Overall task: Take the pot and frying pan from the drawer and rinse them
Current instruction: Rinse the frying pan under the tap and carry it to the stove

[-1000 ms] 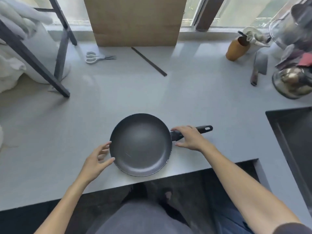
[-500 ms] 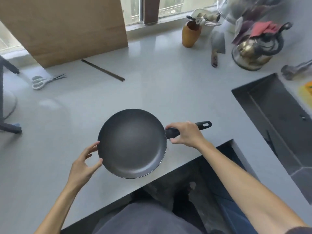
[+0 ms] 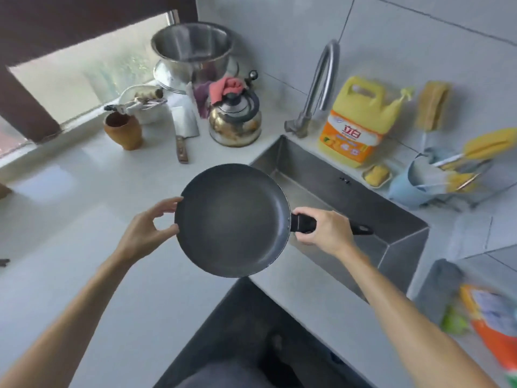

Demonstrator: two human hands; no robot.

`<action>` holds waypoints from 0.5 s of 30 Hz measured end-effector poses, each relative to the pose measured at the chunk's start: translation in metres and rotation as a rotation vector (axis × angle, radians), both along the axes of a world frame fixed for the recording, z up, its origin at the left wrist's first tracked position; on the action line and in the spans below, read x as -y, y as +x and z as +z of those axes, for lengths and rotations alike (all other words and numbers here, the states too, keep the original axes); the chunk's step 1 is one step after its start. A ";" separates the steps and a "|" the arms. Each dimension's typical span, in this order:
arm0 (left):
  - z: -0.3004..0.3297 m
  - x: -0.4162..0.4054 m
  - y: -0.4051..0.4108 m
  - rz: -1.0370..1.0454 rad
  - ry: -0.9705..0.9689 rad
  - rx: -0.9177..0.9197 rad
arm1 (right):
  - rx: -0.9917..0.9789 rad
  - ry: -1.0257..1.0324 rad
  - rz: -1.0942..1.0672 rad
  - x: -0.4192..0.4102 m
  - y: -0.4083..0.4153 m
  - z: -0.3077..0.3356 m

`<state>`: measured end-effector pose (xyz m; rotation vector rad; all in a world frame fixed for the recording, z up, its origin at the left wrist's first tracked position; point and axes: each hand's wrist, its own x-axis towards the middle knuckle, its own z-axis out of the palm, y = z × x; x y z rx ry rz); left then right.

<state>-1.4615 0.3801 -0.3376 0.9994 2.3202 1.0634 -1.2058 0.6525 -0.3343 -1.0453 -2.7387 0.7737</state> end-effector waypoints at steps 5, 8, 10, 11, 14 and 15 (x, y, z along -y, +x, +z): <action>0.000 -0.134 -0.026 -0.221 -0.094 -0.022 | 0.033 -0.054 -0.191 -0.064 0.028 -0.010; -0.021 -0.198 -0.038 -0.332 -0.133 -0.021 | 0.070 -0.105 -0.281 -0.093 0.028 -0.031; -0.041 -0.232 -0.045 -0.379 -0.192 -0.051 | 0.099 -0.147 -0.338 -0.108 0.022 -0.050; -0.053 -0.245 -0.049 -0.398 -0.233 -0.053 | 0.110 -0.166 -0.358 -0.115 0.019 -0.062; -0.095 -0.281 -0.060 -0.435 -0.335 -0.056 | 0.159 -0.223 -0.398 -0.136 0.013 -0.105; -0.110 -0.292 -0.062 -0.442 -0.363 -0.060 | 0.177 -0.240 -0.409 -0.143 0.013 -0.120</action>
